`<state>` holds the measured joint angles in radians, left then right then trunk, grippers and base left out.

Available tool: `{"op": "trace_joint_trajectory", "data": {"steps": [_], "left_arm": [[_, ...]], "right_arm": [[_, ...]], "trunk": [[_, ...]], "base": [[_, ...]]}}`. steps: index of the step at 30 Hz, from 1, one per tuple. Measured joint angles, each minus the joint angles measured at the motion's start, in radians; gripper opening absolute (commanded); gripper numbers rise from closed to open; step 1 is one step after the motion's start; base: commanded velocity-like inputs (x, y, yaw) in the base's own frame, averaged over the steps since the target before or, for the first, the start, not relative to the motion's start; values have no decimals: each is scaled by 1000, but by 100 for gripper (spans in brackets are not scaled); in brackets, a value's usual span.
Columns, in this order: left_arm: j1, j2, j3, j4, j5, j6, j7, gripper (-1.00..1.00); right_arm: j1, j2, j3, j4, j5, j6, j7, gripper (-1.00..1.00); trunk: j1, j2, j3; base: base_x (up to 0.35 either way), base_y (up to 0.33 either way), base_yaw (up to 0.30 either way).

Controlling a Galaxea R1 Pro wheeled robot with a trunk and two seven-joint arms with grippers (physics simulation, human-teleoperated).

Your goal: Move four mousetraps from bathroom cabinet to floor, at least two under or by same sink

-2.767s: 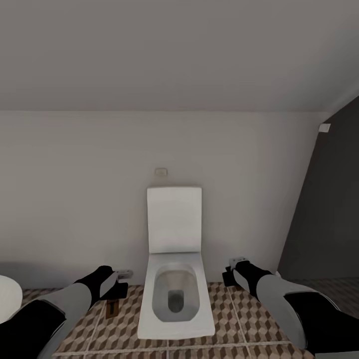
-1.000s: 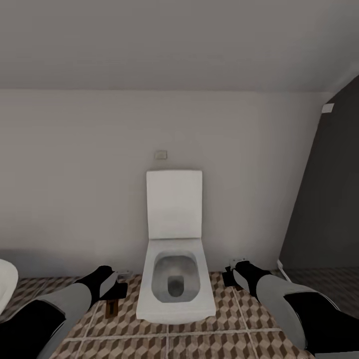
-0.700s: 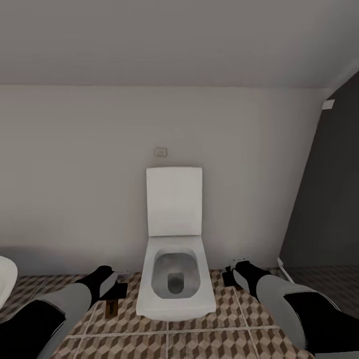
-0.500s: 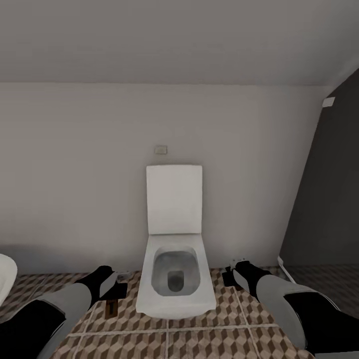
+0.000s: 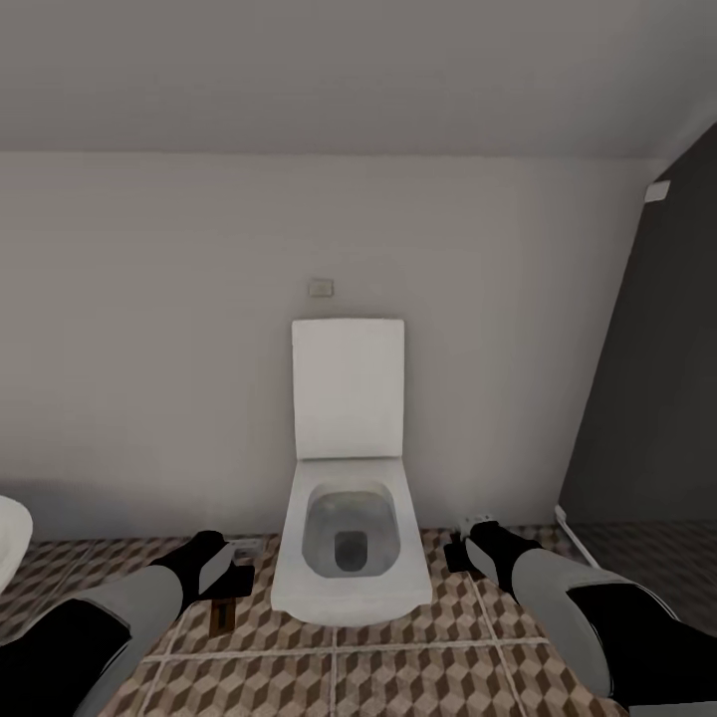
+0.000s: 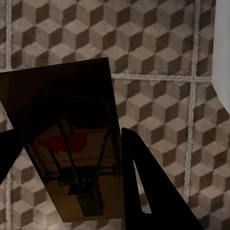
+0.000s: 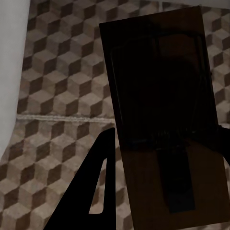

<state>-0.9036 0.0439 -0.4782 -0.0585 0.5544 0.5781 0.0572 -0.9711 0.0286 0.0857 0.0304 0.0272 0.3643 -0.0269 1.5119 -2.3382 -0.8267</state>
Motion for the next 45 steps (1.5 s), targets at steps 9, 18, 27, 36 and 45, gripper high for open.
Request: {"op": "trace_joint_trajectory", "data": {"steps": [9, 18, 27, 36, 45], "left_arm": [[0, 0, 0, 0, 0, 0, 0, -100], [0, 0, 0, 0, 0, -1, 0, -100], [0, 0, 0, 0, 0, 0, 0, -100], [0, 0, 0, 0, 0, -1, 1, -100], [0, 1, 0, 0, 0, 0, 1, -100]], "right_arm": [[0, 0, 0, 0, 0, 0, 0, -100], [0, 0, 0, 0, 0, -1, 0, -100], [25, 0, 1, -1, 5, -13, 0, -100], [31, 7, 1, -1, 5, -15, 0, -100], [41, 20, 1, -1, 5, -15, -1, -100]], "trunk": [[35, -63, -28], [69, -126, -56], [90, -162, -88], [94, -164, -122], [98, -166, -157]], "base": [[0, 0, 0], [0, 0, 0], [0, 0, 0], [0, 0, 0], [0, 0, 0]]}}
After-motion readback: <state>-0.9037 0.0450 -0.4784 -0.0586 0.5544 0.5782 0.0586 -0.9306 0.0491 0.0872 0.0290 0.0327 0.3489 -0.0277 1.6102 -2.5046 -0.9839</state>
